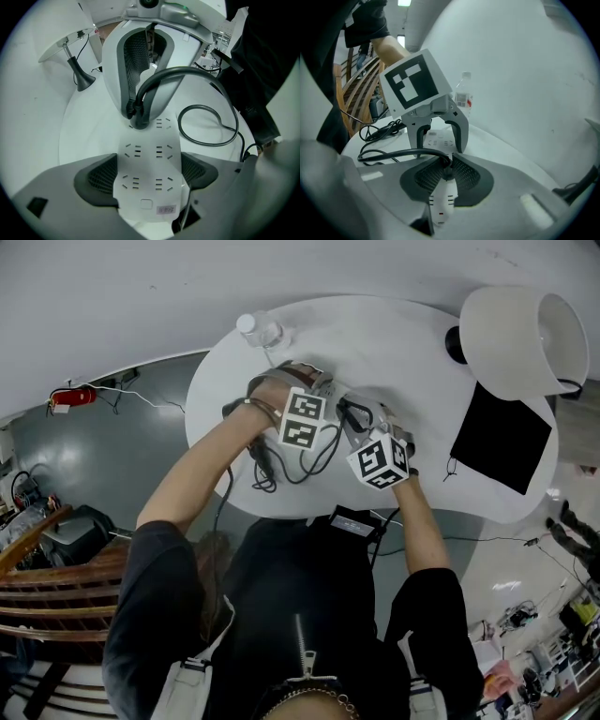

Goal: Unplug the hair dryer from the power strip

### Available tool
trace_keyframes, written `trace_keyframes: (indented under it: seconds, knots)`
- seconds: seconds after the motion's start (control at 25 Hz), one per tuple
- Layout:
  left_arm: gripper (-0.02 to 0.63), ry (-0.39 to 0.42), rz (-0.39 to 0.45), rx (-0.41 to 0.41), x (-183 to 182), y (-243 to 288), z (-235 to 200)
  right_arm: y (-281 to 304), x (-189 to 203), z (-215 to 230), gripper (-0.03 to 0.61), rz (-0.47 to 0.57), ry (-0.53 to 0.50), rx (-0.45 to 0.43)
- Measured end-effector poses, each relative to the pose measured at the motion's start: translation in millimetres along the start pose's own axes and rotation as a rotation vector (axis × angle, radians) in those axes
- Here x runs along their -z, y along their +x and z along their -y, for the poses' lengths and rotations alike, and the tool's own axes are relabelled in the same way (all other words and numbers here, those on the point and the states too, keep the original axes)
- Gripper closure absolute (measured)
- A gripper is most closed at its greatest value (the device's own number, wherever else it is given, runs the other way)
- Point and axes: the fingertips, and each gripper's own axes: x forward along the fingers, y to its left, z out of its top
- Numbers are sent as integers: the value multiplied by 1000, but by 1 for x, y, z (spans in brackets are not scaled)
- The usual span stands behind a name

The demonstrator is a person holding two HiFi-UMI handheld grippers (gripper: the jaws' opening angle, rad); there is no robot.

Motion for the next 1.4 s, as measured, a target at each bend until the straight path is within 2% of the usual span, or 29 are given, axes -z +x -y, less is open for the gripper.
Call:
trace_keyframes:
  seconds: [0.08, 0.12, 0.24, 0.4, 0.8, 1.0, 1.24, 1.4]
  knots:
    - [213, 1, -1, 0, -1, 0, 0, 0, 2, -3, 526, -15, -46, -5]
    - [213, 1, -1, 0, -1, 0, 0, 1, 1, -2, 526, -19, -37, -12]
    - [213, 0, -2, -1, 0, 1, 0, 0, -1, 3, 528, -10, 50, -27]
    - [213, 2, -4, 0, 0, 1, 0, -1, -2, 5, 528, 1, 94, -22]
    - [213, 10, -9, -3, 0, 1, 1, -1, -2, 2, 528, -7, 57, -18]
    - [213, 11, -12, -2, 1, 1, 1, 0, -2, -1, 528, -30, -2, -25]
    - [213, 11, -13, -4, 1, 0, 2, -1, -4, 5, 528, -14, 101, -38]
    - [213, 12, -13, -3, 1, 1, 2, -2, -4, 0, 529, -22, 33, -13]
